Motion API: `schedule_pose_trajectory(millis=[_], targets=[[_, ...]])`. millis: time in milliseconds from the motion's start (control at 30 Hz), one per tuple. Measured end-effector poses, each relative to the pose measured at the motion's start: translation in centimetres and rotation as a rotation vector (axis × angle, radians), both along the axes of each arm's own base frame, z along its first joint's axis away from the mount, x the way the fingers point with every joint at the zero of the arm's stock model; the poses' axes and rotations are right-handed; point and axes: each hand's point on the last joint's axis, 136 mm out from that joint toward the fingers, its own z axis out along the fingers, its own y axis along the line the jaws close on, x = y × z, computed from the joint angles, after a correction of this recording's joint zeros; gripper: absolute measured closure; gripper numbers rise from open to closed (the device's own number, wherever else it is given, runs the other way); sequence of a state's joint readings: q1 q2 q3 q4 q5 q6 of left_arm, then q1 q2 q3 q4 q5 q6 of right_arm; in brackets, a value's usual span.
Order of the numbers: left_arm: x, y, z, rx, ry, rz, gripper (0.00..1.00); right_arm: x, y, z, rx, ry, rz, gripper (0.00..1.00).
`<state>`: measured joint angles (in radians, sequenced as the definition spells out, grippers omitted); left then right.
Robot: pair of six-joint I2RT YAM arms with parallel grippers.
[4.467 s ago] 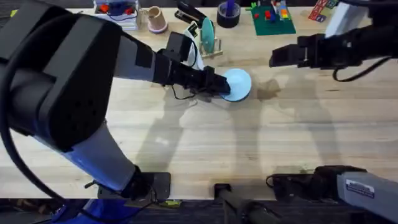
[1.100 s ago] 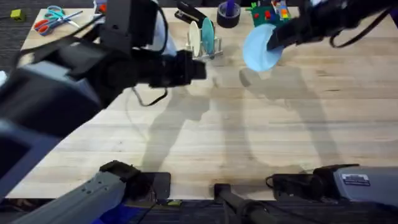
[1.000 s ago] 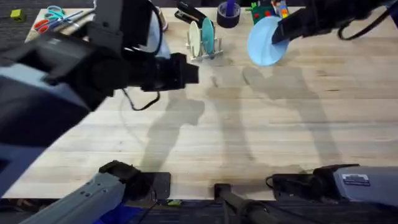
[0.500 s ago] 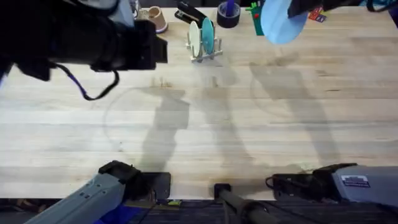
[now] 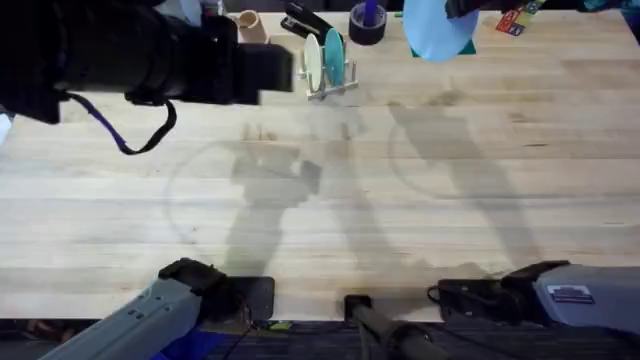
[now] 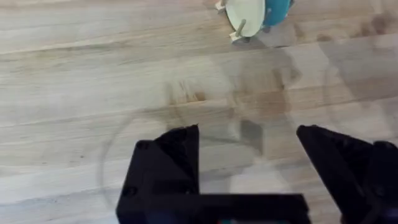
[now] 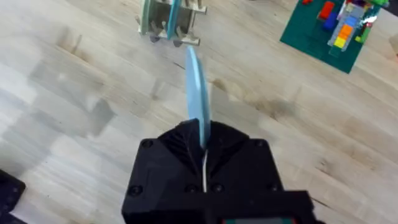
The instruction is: Pick up the plates from the table one by one and place each into a slot on the dish rack.
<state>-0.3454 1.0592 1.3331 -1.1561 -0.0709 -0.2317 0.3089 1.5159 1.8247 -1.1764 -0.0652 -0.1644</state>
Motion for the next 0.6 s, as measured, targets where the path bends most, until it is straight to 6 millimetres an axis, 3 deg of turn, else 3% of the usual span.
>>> schedule_pose_trajectory(millis=[67, 267, 600], targets=[[0.0, 0.0, 0.0, 0.001, 0.000, 0.001, 0.012, 0.2, 0.4, -0.1, 0.002, -0.002, 0.006, 0.972], [0.0, 0.0, 0.0, 0.001, -0.001, 0.000, 0.005, 1.6, 2.6, -0.6, 0.017, -0.023, 0.032, 0.973], [0.3, -0.1, 0.3, -0.004, -0.016, 0.001, 0.005, 3.4, 5.1, 0.7, 0.037, -0.089, 0.008, 0.973]])
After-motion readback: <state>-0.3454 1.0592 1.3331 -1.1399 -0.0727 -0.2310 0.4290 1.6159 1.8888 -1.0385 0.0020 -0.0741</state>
